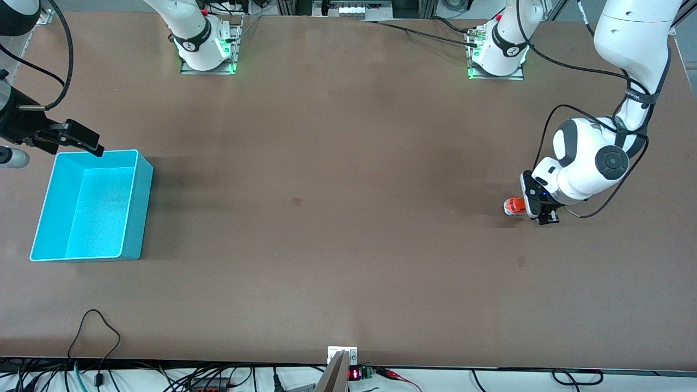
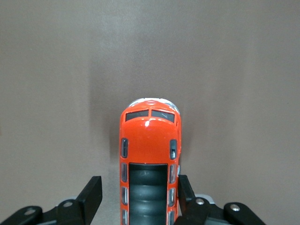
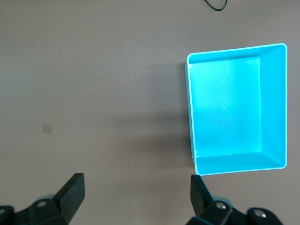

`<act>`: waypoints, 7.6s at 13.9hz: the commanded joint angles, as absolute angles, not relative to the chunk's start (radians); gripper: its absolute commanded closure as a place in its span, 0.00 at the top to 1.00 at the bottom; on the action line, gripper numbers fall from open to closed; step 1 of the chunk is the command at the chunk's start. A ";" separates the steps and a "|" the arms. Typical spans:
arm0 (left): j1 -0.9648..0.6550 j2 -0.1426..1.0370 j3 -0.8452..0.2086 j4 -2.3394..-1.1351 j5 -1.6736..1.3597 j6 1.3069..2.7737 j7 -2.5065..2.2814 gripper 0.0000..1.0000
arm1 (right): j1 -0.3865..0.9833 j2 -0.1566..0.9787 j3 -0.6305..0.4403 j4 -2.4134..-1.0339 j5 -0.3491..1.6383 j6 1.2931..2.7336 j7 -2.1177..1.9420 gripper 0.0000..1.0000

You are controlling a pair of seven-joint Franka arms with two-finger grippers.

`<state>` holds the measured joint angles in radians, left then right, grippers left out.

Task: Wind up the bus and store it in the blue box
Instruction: 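Press the bus down and drag it backward with the left gripper, then open the left gripper to release the bus toward the blue box, then raise the left gripper away while the bus rolls beside the box, then move the right gripper down over the bus beside the box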

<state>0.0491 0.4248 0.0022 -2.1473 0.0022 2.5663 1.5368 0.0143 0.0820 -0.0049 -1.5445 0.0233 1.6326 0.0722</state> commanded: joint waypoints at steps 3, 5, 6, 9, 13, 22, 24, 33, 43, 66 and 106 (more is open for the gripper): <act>0.058 0.400 -0.005 -2.183 0.017 2.602 1.568 0.73 | 0.006 0.074 -0.002 -1.548 0.029 1.623 0.078 1.00; 0.058 0.405 -0.005 -2.184 0.017 2.603 1.568 0.67 | 0.006 0.074 -0.002 -1.548 0.029 1.621 0.078 1.00; 0.058 0.406 -0.005 -2.184 0.017 2.603 1.568 0.62 | 0.006 0.074 -0.002 -1.548 0.029 1.621 0.078 1.00; 0.058 0.405 -0.005 -2.186 0.017 2.602 1.568 0.44 | 0.006 0.074 -0.002 -1.548 0.029 1.618 0.078 1.00; 0.057 0.384 -0.005 -2.209 0.017 2.573 1.569 0.35 | 0.002 0.074 -0.002 -1.548 0.029 1.618 0.078 1.00; 0.058 0.397 -0.005 -2.203 0.015 2.526 1.559 0.26 | 0.002 0.074 -0.002 -1.548 0.029 1.618 0.078 1.00; 0.066 0.423 -0.005 -2.198 0.015 2.526 1.560 0.23 | -0.002 0.074 -0.002 -1.548 0.029 1.618 0.078 1.00; 0.204 0.506 -0.003 -2.143 0.018 2.510 1.661 0.23 | -0.002 0.074 -0.002 -1.548 0.029 1.618 0.078 1.00; 0.391 0.601 -0.003 -2.031 0.021 2.510 1.962 0.23 | -0.002 0.074 -0.002 -1.549 0.029 1.617 0.078 1.00; 0.241 0.350 -0.179 -1.729 -0.005 1.925 1.645 1.00 | -0.008 0.074 -0.002 -1.549 0.029 1.617 0.077 1.00; 0.083 0.117 -0.029 -1.603 -0.041 1.767 -0.014 1.00 | 0.055 0.186 0.003 -1.684 0.015 1.658 -0.218 1.00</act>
<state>0.0481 0.1369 0.0045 -1.5971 -0.0320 1.8046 -0.0306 0.0606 0.2012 0.0021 -1.6337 0.0228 1.6173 -0.1730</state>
